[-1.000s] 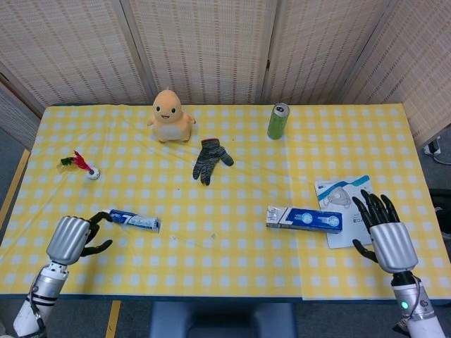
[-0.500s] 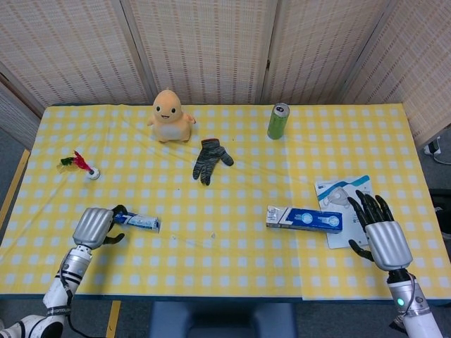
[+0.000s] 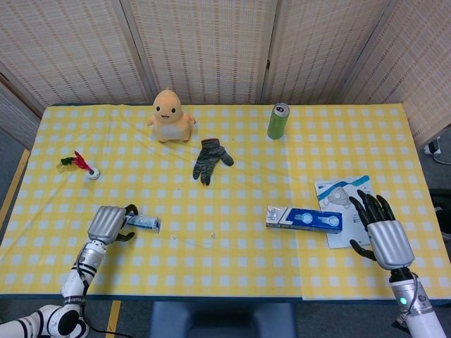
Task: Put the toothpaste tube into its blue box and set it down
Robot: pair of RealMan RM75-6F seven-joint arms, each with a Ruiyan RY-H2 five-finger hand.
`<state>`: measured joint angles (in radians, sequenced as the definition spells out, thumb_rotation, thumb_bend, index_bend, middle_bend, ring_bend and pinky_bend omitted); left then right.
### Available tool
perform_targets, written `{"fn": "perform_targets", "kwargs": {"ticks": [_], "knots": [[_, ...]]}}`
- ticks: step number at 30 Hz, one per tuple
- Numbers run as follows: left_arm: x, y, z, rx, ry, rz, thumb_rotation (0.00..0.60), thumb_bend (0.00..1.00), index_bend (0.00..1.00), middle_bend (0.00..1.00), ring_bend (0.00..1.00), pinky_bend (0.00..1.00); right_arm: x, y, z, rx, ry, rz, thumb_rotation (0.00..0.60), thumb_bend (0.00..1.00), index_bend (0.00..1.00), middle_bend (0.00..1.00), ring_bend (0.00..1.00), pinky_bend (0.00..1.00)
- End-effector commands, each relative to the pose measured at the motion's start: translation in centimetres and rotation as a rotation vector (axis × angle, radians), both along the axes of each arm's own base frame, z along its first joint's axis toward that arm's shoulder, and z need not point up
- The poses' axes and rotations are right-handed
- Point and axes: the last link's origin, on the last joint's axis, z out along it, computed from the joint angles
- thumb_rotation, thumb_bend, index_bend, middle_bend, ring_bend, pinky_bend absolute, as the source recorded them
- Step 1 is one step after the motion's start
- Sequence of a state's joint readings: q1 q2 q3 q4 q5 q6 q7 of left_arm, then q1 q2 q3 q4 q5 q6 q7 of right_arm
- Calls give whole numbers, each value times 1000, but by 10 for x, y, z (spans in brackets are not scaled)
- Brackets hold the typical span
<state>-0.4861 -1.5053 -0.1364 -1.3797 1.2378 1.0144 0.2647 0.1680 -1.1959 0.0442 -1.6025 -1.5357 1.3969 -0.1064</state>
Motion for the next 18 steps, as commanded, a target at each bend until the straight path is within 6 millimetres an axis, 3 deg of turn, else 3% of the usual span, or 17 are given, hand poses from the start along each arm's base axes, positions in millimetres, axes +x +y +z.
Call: {"fn": "perform_targets", "kwargs": {"ticks": [1, 11, 18], "knots": [[1, 2, -4, -10, -6, 3, 600, 242, 440, 1000, 1000, 1000, 0, 0, 0, -1, 0, -1, 600, 272, 0, 0, 0, 0], [-1, 12, -23, -22, -13, 10, 600, 244, 447, 1000, 1000, 1000, -1, 0, 1, 13, -4, -8, 600, 272, 0, 0, 0, 0], [-4, 17, -25, -1, -26, 20, 600, 254, 514, 1000, 1000, 1000, -2, 0, -1, 33, 0, -8, 600, 272, 0, 0, 0, 0]]}}
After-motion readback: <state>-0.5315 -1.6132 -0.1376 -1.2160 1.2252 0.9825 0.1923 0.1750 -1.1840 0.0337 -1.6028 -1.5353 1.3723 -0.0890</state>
